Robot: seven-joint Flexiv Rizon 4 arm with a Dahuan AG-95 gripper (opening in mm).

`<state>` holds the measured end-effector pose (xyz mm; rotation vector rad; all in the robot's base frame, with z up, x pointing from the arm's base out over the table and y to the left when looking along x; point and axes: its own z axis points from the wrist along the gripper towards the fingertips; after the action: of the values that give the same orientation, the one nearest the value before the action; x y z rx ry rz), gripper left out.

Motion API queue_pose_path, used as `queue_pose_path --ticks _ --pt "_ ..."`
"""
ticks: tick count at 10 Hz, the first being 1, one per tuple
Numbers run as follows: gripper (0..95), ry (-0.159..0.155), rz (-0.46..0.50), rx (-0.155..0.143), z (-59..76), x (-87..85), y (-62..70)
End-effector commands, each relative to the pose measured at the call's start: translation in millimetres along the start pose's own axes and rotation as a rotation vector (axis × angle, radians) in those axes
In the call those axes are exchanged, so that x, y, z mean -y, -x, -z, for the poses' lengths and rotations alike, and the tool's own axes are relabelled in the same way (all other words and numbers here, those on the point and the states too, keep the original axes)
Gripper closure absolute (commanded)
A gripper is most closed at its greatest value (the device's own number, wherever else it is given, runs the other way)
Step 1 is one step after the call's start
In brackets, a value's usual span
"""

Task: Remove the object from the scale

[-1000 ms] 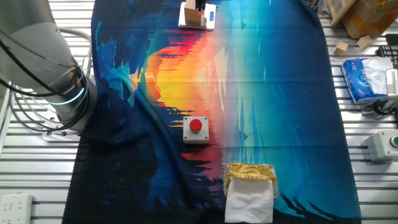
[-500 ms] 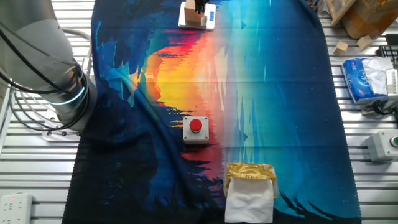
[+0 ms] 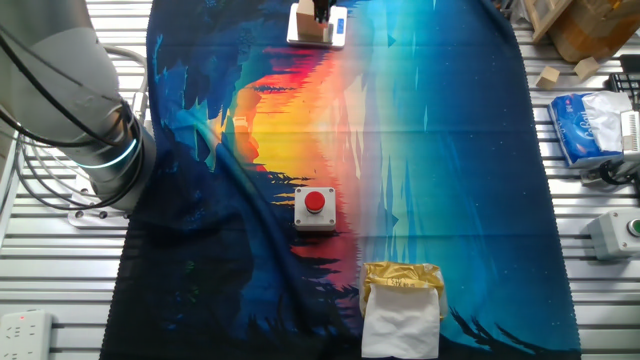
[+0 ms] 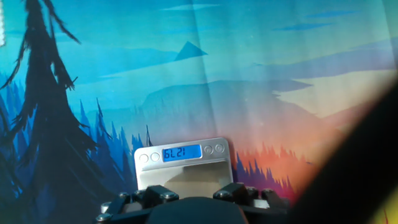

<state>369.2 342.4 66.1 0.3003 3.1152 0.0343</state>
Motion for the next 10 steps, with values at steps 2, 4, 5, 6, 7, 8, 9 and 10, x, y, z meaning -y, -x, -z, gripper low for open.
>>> queue_pose_path --ticks 2,4,5,6,7,8,9,10 --pt "95.0 0.007 0.001 0.003 -0.7 0.6 0.4" --pt "95.0 -0.001 0.007 -0.003 -0.6 0.6 0.3" --pt "95.0 0.007 0.005 0.001 1.8 0.6 0.2" --pt "95.0 -0.002 0.014 0.008 8.0 1.9 0.1" --pt "95.0 -0.008 0.02 0.015 21.5 4.3 -0.4" --pt "95.0 -0.006 0.021 0.018 29.9 6.1 -0.2" --pt "95.0 -0.009 0.028 0.021 36.4 13.6 3.3" --pt "95.0 -0.014 0.04 0.02 40.2 22.1 8.0"
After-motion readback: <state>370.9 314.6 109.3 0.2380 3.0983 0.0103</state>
